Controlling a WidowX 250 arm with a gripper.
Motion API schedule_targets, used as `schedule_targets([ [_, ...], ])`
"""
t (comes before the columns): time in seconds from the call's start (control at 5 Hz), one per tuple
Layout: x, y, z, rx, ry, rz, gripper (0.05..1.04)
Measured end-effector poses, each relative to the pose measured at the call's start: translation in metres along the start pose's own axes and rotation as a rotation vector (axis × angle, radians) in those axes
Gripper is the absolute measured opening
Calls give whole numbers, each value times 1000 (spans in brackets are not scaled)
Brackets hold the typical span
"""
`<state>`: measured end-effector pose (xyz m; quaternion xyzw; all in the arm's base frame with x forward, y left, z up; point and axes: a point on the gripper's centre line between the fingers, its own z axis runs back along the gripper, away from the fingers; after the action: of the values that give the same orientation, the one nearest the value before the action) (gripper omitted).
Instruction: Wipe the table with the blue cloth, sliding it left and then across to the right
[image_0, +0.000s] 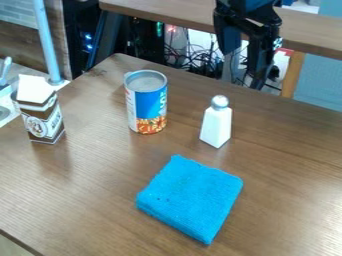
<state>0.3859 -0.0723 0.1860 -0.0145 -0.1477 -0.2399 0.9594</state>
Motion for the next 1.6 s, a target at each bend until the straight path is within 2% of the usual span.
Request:
schedule_targets([
  [0.2, -6, -1, -14, -13, 39, 2, 1004],
  [0.4, -34, -5, -33, -6, 114, 24, 1004],
  [0.8, -59, -18, -30, 32, 142, 90, 1004],
  [1.0, -75, -25, -37, 41, 145, 146, 1004],
  [1.2, -80, -43, -75, 69, 166, 153, 1004],
  [1.4, -84, -49, -109, 110, 164, 148, 1004],
  [1.6, -87, -50, -119, 140, 158, 141, 1004],
])
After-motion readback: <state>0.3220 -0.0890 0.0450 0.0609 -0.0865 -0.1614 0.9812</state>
